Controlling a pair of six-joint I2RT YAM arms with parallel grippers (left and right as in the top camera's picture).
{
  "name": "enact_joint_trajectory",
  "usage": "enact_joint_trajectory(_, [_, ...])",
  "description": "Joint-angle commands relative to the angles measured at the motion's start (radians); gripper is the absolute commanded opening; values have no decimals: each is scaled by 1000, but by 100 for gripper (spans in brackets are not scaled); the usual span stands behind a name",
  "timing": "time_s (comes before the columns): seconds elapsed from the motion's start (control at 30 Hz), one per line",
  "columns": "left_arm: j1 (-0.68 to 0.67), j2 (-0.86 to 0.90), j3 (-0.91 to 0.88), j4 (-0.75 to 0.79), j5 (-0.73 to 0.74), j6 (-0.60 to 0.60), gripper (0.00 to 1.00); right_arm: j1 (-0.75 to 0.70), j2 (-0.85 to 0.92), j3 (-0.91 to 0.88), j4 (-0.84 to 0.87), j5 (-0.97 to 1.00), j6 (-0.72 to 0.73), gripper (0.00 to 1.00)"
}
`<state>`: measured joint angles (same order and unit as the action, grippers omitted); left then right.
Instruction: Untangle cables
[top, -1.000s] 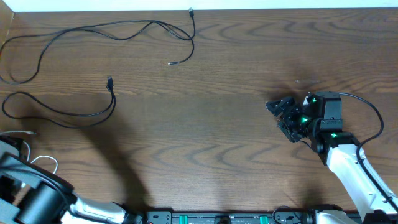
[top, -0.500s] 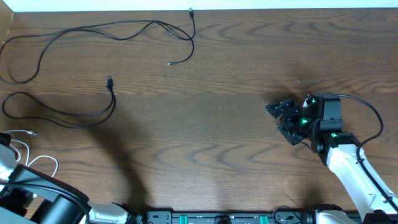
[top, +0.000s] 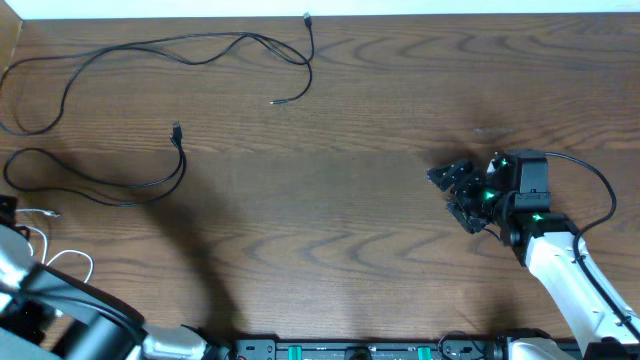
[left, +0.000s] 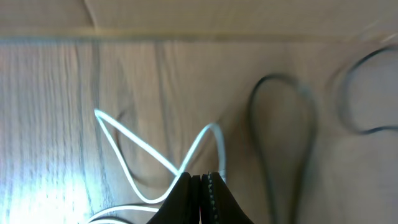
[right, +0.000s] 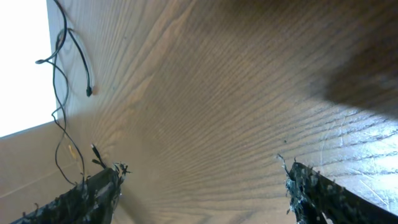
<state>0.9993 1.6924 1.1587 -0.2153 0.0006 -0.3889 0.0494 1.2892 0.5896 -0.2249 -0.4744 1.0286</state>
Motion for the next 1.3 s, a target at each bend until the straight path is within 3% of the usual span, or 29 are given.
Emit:
enact_joint_trajectory(0.0, [1,88,10,-10,-55,14,8,-2,-6,5,-4,-5,-16,83])
enact_joint_trajectory(0.13, [2,146,10,11,-146,50,8,-2,-6,5,-4,-7,-16,82])
enact_joint_trajectory(0.43, [43,170,11,52,-151,94,8,-2,-6,5,-4,-7,-16,82])
enact_joint_trajectory(0.77, [44,-29,11,7,-109,10,8,-2,-6,5,-3,-6,-16,86])
enact_joint_trajectory(0.83, [44,-86,11,-3,-23,-5,17,-2,-6,5,-3,-6,-17,92])
enact_joint_trajectory(0.93, [43,-169,11,-33,171,-63,16,-2,-6,5,-3,4,-17,99])
enact_joint_trajectory(0.97, [42,-204,11,-49,296,-121,29,-2,-6,5,-3,9,-24,99])
enact_joint_trajectory(1.07, [24,-253,10,-87,576,-208,43,-2,-6,5,11,8,-64,99])
enact_joint_trajectory(1.1, [0,-265,10,-114,729,-215,49,-2,-6,5,29,8,-89,99])
enact_joint_trajectory(1.17, [-53,-269,10,-145,879,-205,63,-2,-8,5,64,-8,-145,99])
enact_joint_trajectory(1.27, [-185,-269,10,-223,1022,-63,73,-3,-19,8,117,-37,-224,99])
